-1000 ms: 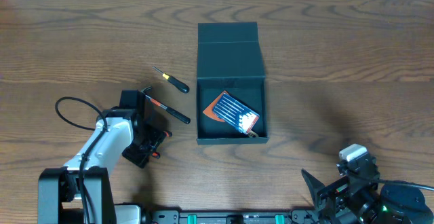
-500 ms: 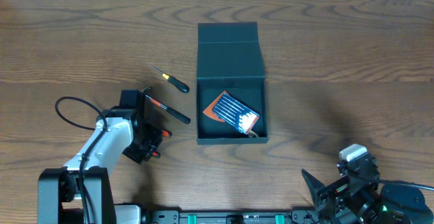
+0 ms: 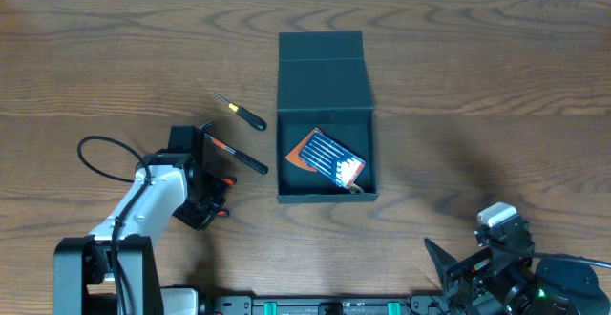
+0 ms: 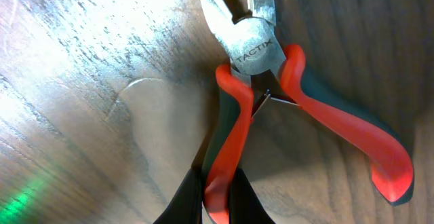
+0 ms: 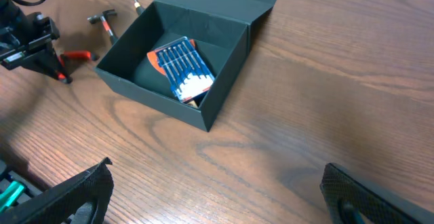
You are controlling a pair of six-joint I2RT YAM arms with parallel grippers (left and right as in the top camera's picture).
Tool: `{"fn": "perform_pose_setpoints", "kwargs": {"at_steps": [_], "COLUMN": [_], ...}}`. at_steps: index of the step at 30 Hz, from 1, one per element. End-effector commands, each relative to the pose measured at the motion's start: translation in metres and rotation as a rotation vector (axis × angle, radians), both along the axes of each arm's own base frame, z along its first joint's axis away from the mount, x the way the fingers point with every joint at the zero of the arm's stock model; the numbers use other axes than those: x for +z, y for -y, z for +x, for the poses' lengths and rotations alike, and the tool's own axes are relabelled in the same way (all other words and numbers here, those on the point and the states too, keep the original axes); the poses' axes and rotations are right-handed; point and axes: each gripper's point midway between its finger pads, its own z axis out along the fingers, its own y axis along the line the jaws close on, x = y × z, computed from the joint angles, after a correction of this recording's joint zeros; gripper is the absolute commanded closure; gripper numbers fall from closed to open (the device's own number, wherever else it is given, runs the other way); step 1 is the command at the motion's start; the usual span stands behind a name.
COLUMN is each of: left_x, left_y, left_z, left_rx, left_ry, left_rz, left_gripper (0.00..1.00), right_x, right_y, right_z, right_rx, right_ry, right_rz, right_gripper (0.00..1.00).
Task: Pack container
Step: 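Grasp the pliers with the left gripper and lift them, then lower the pliers into the box and open the left gripper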
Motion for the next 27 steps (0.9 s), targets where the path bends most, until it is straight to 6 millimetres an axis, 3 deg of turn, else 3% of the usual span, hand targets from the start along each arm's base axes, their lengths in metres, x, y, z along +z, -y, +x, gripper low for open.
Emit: {"fn": "perform_pose_setpoints", "kwargs": {"at_steps": [1,9,16,21,27], "left_x": [-0.003,0.026,0.091,0.134,0.166], "left_y": [0.001,0.003,0.015,0.044,0.111], "left_z": [0.009,0.038,0.063,0.077,0.095], "left_rx": [0.016,0.029,-0.012,-0.108,-0.283], "left_ry": [0.039,0.224,0.481,0.610,0.652], "left_rz": [-0.008,-0.022,-0.036,-0.072,-0.131], "left_gripper": [0.94,0.94,0.94,0.94,0.94], "right_x": [0.000,0.000,0.000,0.000,0.000], "right_y": [0.001,0.001,0.001,0.001,0.001], "right_z": [0.000,0.000,0.000,0.000,0.000], "right_rx": [-0.015,-0.015,-0.015,-0.015,-0.015], "right_ry": [-0.003,-0.003,-0.003,-0.003,-0.003], "right_rz": [0.011,0.011,0.011,0.011,0.011], "right_gripper": [0.01,0.01,0.01,0.01,0.01]}}
